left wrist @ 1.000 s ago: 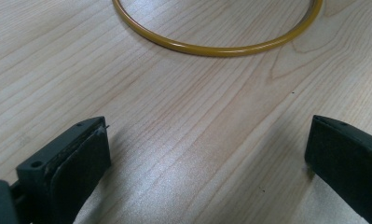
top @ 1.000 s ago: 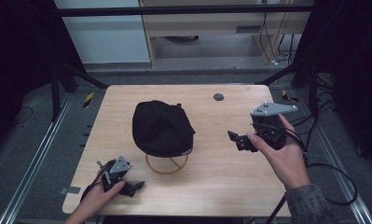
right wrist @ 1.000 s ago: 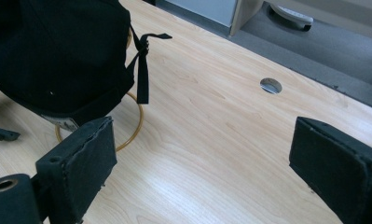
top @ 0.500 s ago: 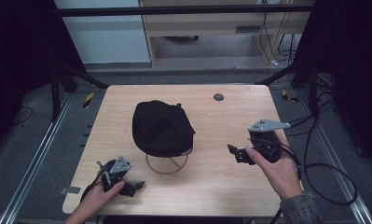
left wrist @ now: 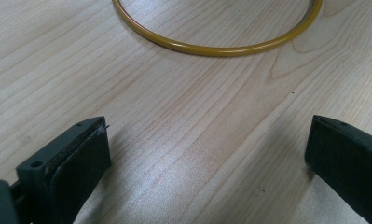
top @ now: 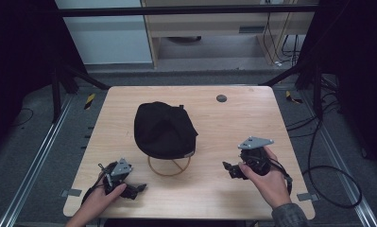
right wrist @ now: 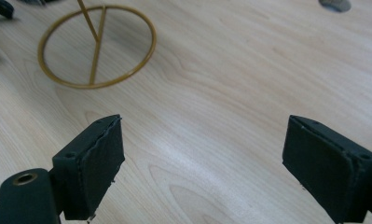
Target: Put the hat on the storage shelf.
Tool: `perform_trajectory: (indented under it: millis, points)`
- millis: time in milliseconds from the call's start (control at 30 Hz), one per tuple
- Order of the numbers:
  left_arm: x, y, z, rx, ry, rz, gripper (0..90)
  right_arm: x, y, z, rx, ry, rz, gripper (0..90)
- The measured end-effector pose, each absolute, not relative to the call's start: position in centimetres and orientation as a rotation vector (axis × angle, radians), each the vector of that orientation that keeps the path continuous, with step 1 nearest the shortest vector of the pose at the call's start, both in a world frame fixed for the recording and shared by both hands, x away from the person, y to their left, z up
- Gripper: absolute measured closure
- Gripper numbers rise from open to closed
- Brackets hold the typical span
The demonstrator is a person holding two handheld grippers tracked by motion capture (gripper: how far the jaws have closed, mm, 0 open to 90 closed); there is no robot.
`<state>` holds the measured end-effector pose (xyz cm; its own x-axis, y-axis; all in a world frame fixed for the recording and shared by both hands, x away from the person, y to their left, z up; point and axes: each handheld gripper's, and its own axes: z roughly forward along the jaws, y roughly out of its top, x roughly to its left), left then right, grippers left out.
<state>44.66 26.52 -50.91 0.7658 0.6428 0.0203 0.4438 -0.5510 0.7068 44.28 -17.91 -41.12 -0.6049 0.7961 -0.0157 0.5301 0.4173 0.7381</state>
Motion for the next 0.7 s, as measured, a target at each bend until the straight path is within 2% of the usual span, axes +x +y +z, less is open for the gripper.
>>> perform_trajectory:
  millis: [700]
  points:
    - [44.6, 26.5, -50.9, 2.245, 0.806, 0.358, 0.0, 44.0, -16.6, -47.8, 1.200, 2.374, 0.975, 12.6]
